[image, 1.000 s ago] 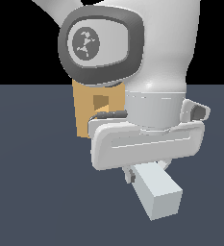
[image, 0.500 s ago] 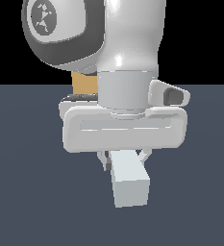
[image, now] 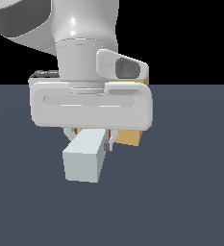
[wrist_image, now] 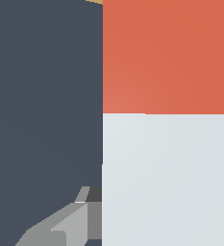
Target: Insert the peg into the horizontal hole in a box.
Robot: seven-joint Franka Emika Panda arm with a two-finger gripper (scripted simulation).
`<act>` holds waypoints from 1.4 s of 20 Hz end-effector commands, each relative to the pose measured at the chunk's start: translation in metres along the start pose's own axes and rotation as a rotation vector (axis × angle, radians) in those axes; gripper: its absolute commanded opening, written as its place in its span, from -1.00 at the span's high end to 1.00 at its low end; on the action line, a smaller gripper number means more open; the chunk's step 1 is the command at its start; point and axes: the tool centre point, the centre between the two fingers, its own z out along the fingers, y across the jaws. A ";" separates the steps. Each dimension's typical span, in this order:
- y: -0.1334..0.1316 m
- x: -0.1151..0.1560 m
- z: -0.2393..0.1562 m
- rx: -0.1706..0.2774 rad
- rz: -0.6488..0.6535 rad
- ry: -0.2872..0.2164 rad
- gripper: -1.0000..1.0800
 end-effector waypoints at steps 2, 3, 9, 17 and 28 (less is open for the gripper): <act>-0.019 0.005 -0.014 -0.006 0.072 0.001 1.00; -0.024 0.006 -0.018 -0.006 0.090 0.001 1.00; -0.047 0.014 -0.033 -0.006 0.178 0.001 1.00; -0.061 0.021 -0.043 -0.006 0.233 0.000 1.00; -0.060 0.022 -0.046 -0.010 0.236 0.001 1.00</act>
